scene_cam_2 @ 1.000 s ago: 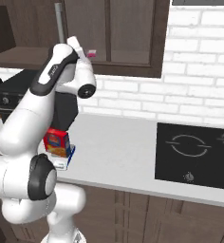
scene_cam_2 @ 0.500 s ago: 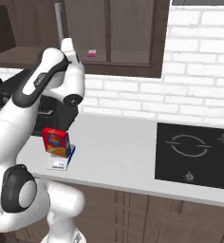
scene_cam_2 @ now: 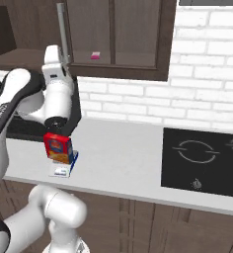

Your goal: Pick the boxed food and place it on the digital scale for weighing, and close the cabinet.

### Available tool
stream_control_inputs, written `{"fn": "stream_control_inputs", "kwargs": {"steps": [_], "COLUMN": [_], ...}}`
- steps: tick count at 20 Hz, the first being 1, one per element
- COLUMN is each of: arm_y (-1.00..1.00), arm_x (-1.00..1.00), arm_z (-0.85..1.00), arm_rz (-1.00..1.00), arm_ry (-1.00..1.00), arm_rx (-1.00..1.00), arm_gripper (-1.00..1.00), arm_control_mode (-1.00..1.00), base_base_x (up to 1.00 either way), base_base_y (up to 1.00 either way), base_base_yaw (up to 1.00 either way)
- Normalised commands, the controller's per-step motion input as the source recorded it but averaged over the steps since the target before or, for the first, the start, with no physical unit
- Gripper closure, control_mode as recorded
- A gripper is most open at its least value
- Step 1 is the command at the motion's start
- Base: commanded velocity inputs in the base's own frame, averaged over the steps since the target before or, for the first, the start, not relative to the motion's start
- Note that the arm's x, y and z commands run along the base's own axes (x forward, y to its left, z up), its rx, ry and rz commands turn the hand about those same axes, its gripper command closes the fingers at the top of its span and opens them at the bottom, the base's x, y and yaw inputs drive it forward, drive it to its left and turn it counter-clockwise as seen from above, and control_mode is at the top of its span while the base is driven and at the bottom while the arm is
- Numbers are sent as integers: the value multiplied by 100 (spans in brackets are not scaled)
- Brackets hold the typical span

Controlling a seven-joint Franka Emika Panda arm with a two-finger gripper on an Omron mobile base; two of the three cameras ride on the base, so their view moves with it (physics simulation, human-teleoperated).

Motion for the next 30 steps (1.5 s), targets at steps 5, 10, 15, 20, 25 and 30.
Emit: {"fn": "stream_control_inputs", "kwargs": {"steps": [5,10,15,20,25,30], "arm_y": [2,31,50,81,100,98], "arm_x": [-100,-94,-72,-39,-12,0], "arm_z": [40,22,2,-16,-48,-36], "arm_rz": [22,46,42,15,4,0], "arm_ry": [8,21,19,2,-3,-8], "arm_rx": [18,11,4,0,-1,-1], "arm_gripper": [-100,-100,-100,-100,-100,-100], "arm_control_mode": [-100,-100,-100,-100,-100,-100], "base_base_x": [0,0,0,0,0,0], "base_base_y": [0,0,0,0,0,0], "base_base_yaw": [0,0,0,0,0,0]}}
